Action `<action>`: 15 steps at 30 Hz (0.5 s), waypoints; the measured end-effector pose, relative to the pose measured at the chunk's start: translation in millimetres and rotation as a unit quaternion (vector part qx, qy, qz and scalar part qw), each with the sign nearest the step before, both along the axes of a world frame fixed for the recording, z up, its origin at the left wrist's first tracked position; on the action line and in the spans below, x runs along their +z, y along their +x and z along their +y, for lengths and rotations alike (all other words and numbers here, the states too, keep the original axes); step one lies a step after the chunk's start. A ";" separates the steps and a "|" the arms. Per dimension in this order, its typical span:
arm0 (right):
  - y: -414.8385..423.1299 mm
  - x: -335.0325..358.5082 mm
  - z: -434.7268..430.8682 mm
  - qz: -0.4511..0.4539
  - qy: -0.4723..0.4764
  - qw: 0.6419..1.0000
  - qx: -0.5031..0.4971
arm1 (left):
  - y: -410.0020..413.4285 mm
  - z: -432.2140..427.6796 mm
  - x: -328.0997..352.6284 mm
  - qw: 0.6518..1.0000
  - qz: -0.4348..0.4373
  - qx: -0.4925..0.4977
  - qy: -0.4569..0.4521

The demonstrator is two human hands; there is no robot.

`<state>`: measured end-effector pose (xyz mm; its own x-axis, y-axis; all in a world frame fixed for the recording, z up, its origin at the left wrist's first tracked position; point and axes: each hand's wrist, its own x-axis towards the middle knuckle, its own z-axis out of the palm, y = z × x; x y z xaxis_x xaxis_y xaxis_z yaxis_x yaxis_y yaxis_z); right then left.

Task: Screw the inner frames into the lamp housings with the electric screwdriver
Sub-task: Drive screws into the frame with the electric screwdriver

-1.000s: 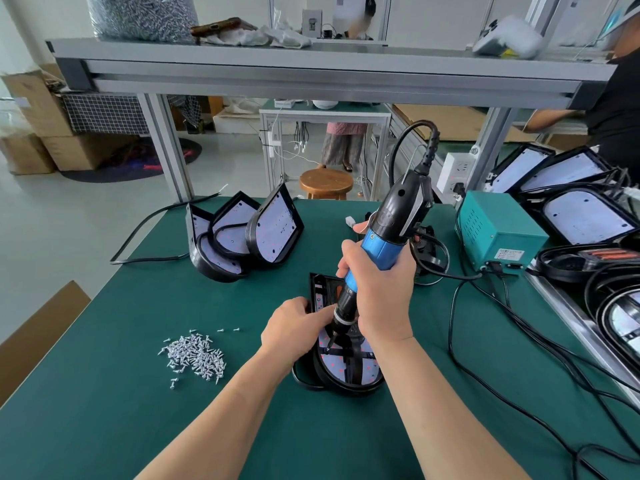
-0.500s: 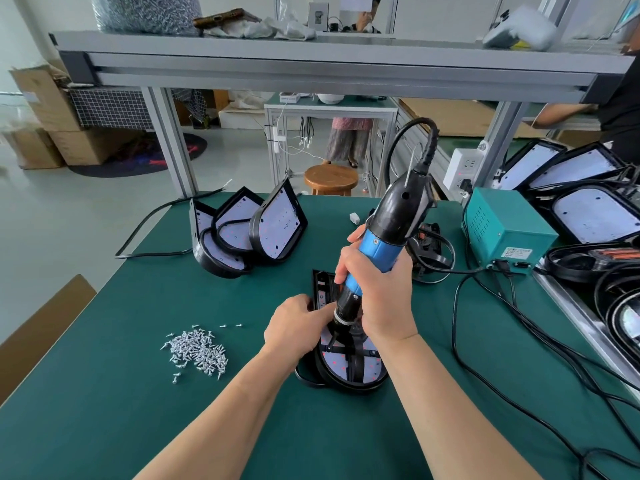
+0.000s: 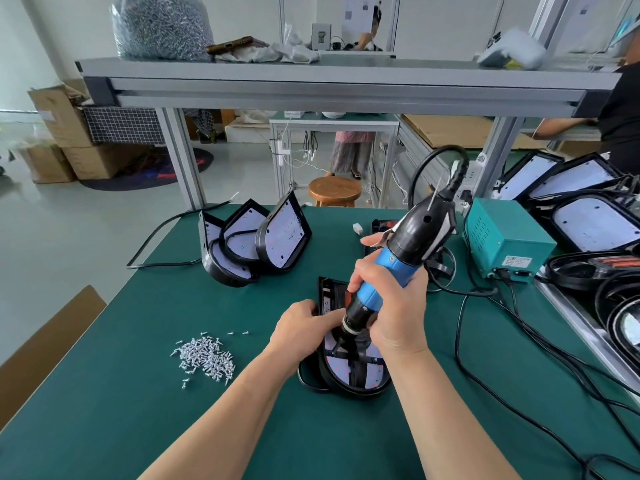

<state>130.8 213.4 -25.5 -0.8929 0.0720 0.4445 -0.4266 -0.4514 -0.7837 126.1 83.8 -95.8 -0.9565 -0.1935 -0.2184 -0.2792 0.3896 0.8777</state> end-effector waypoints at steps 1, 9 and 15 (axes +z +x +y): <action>0.7 2.8 1.4 0.003 -0.004 1.000 -0.010 | 0.0 -0.7 -0.9 1.000 -0.002 0.000 0.000; -7.1 22.3 26.3 -0.040 -0.121 0.987 -0.097 | 1.8 -7.6 -2.5 0.998 0.021 0.004 -0.053; -9.1 8.0 41.3 -0.105 -0.174 0.965 -0.165 | 11.6 -54.8 7.8 0.977 0.074 0.101 -0.175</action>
